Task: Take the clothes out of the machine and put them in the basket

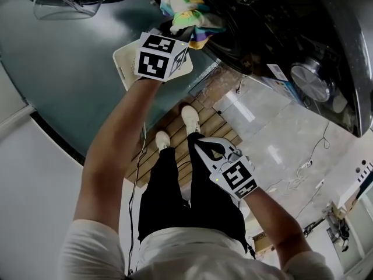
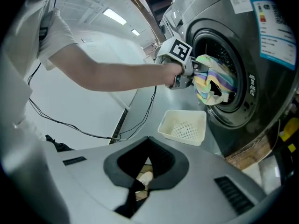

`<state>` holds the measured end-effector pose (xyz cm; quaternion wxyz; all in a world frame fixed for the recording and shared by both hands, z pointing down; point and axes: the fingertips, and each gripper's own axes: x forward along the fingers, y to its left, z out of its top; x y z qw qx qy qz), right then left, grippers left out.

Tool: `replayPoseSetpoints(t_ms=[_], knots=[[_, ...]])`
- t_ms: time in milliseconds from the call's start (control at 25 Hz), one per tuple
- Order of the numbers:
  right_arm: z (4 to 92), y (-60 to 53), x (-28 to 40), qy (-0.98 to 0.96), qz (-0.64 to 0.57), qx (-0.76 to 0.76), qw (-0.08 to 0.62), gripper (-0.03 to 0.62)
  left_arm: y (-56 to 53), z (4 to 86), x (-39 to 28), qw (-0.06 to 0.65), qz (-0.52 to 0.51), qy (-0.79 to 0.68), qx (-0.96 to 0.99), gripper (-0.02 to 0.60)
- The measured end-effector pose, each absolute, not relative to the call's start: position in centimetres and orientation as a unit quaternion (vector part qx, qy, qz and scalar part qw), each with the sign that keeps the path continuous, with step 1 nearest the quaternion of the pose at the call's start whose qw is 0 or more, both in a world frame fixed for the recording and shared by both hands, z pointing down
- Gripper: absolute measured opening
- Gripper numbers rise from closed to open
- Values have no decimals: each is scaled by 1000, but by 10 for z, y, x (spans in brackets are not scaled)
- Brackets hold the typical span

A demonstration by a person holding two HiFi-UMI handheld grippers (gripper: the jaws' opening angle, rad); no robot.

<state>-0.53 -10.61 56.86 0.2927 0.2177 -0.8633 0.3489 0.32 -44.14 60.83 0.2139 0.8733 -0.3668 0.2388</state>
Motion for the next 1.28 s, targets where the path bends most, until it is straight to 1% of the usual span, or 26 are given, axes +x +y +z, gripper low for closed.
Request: replayPoseSetpoints(t_ms=[320, 680, 800, 1000, 1280], knots=[[566, -94, -26, -870, 343, 211, 285, 3, -415, 561, -26, 207, 195, -370, 885, 100], [563, -74, -42, -875, 332, 196, 292, 3, -378, 504, -72, 194, 154, -386, 889, 100], [564, -65, -56, -877, 326, 190, 297, 3, -360, 492, -104, 187, 151, -398, 886, 100], [566, -48, -98, -880, 311, 184, 307, 3, -325, 480, -180, 184, 139, -422, 877, 100], [567, -59, -74, -882, 319, 170, 304, 3, -323, 483, -183, 193, 147, -451, 859, 100]])
